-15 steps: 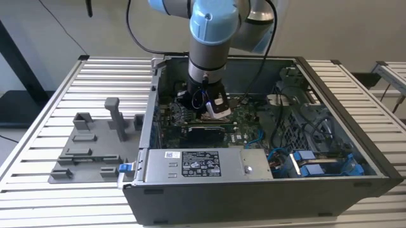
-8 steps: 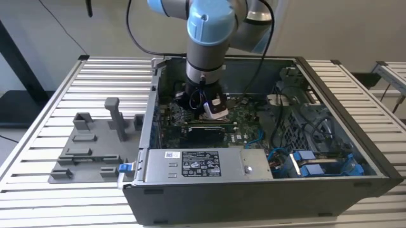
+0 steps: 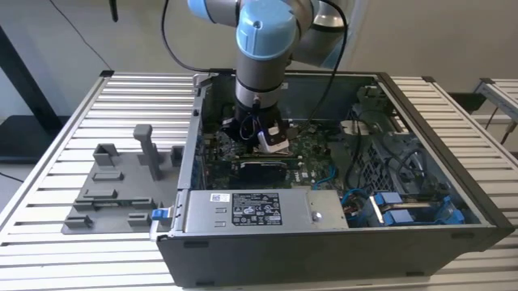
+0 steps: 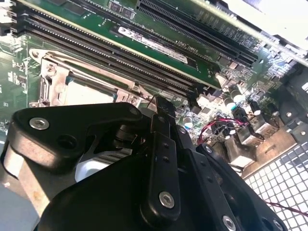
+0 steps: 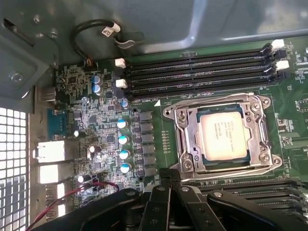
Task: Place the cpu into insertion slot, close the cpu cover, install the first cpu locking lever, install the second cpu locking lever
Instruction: 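Install the second cpu locking lever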
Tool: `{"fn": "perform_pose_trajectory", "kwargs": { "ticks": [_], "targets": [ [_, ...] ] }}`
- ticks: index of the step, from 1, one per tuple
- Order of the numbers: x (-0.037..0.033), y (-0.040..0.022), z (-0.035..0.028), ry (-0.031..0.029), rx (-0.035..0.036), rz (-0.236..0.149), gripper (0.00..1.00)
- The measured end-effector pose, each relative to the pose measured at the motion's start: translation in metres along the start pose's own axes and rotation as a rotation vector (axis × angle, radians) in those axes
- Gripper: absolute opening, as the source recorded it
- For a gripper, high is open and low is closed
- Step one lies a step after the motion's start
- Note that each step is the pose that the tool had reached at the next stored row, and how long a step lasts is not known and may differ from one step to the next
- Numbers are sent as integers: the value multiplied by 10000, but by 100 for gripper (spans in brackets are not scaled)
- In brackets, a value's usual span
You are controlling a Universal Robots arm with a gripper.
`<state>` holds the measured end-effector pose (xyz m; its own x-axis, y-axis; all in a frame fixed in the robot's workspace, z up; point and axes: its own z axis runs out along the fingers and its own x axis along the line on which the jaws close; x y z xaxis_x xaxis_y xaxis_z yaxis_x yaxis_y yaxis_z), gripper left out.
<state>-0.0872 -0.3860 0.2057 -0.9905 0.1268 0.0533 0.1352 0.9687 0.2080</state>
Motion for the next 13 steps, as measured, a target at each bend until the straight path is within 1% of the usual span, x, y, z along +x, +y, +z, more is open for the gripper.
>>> {"fn": "perform_pose_trajectory", "kwargs": {
  "ticks": [4, 10, 13],
  "targets": [
    [0, 1, 28, 0, 5, 0, 11],
    [-1, -2, 58, -11, 82, 3, 11],
    [-1, 0, 72, -11, 88, 3, 11]
  ]
}}
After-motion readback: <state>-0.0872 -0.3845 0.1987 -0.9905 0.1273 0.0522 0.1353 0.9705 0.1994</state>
